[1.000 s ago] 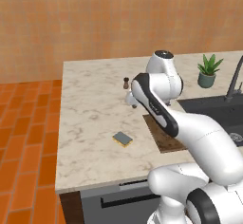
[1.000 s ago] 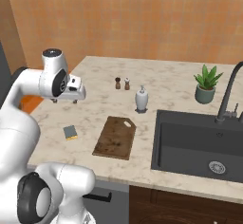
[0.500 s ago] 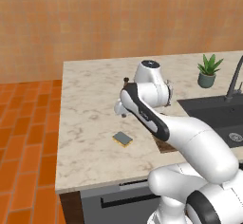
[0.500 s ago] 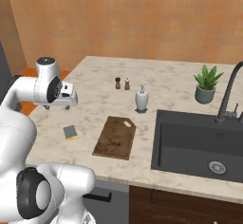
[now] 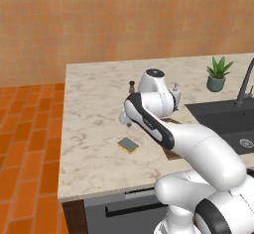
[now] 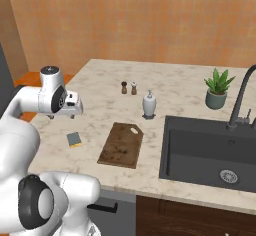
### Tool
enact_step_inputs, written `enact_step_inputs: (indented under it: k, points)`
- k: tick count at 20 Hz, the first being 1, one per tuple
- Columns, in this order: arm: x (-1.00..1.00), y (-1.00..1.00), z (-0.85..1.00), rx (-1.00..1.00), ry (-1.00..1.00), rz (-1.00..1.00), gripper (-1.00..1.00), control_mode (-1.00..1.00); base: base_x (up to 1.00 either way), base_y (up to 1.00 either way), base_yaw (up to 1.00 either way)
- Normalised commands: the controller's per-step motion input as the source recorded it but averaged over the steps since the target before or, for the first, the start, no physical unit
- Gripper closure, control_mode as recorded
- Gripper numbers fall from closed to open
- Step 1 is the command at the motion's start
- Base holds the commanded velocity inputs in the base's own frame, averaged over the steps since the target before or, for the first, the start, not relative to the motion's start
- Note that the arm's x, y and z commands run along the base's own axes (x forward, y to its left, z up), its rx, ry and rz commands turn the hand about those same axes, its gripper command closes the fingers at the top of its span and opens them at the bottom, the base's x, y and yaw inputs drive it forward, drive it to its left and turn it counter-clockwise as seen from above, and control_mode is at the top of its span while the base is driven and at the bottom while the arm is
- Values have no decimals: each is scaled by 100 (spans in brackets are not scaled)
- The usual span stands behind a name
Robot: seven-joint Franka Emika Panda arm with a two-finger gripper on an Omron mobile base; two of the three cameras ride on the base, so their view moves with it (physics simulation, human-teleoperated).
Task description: Pick up the sponge from the counter and clean the cutting board by briefly scrubbing or pressing down on the cutting board. Once finished, release the sponge.
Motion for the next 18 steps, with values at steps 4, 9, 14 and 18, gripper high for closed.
enact_step_inputs:
  k: [4,9,14,18]
  points:
    - [14,0,-33,-8,-18,2,-100,-100,0,0,0]
    - [19,0,-43,-11,-4,5,-100,-100,0,0,0]
    - [18,2,-23,-1,5,3,-100,-100,0,0,0]
    - [4,10,-42,0,9,8,-100,-100,0,0,0]
